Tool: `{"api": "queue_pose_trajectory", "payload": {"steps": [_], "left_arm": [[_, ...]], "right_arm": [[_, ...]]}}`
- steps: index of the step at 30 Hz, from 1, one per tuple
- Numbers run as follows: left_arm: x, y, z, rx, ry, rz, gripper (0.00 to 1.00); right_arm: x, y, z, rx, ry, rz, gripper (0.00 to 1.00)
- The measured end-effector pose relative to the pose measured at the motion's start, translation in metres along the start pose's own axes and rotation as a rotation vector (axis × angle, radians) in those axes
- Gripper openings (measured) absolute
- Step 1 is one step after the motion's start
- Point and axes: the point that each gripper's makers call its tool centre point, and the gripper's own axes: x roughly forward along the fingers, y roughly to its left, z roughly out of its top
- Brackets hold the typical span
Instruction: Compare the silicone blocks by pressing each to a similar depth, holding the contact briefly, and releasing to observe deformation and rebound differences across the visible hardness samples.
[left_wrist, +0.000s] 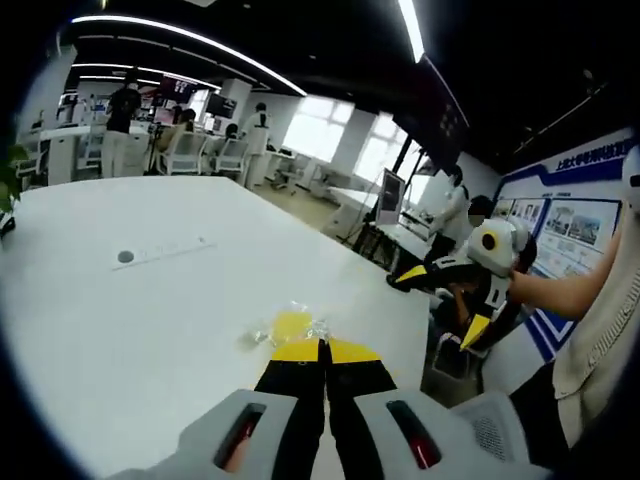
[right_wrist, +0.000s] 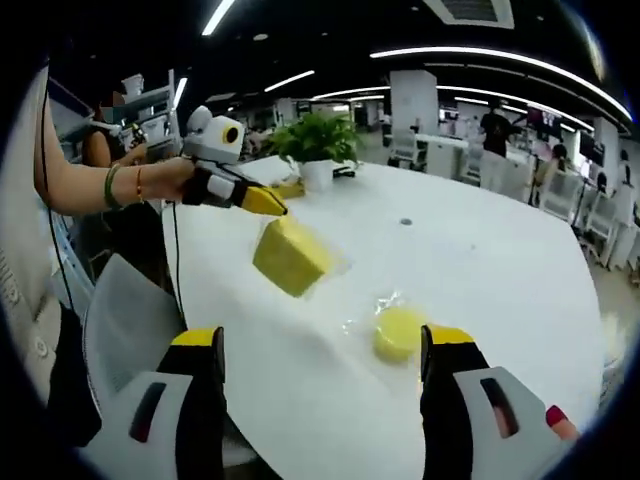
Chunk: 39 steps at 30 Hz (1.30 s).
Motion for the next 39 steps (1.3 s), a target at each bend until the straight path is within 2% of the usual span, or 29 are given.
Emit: {"api": "queue_pose_trajectory", "payload": {"steps": [5, 9, 16, 18, 26, 39], "left_arm": [[0.003, 0.01, -0.009, -0.029, -0.001, 0.001, 0.0], [0.006, 0.016, -0.017, -0.052, 0.005, -0.005, 0.0], [0.013, 0.031, -0.029, -0.085, 0.021, 0.0, 0.0], [0.013, 0.034, -0.025, -0.118, -0.006, -0.009, 0.0], [0.011, 0.064, -0.017, -0.104, -0.021, 0.036, 0.0], [0.01, 0.111, -0.019, -0.132, -0.037, 0.094, 0.0]], "right_arm": [[-0.014, 0.007, -0.021, 0.048, 0.033, -0.024, 0.73], [-0.022, 0.009, -0.029, 0.081, 0.044, -0.044, 0.73], [-0.035, 0.011, -0.024, 0.108, 0.027, -0.086, 0.73], [-0.038, 0.011, -0.022, 0.106, 0.023, -0.097, 0.73], [-0.044, 0.012, -0.025, 0.127, 0.031, -0.121, 0.71], [-0.044, 0.014, -0.035, 0.181, 0.047, -0.134, 0.7]]}}
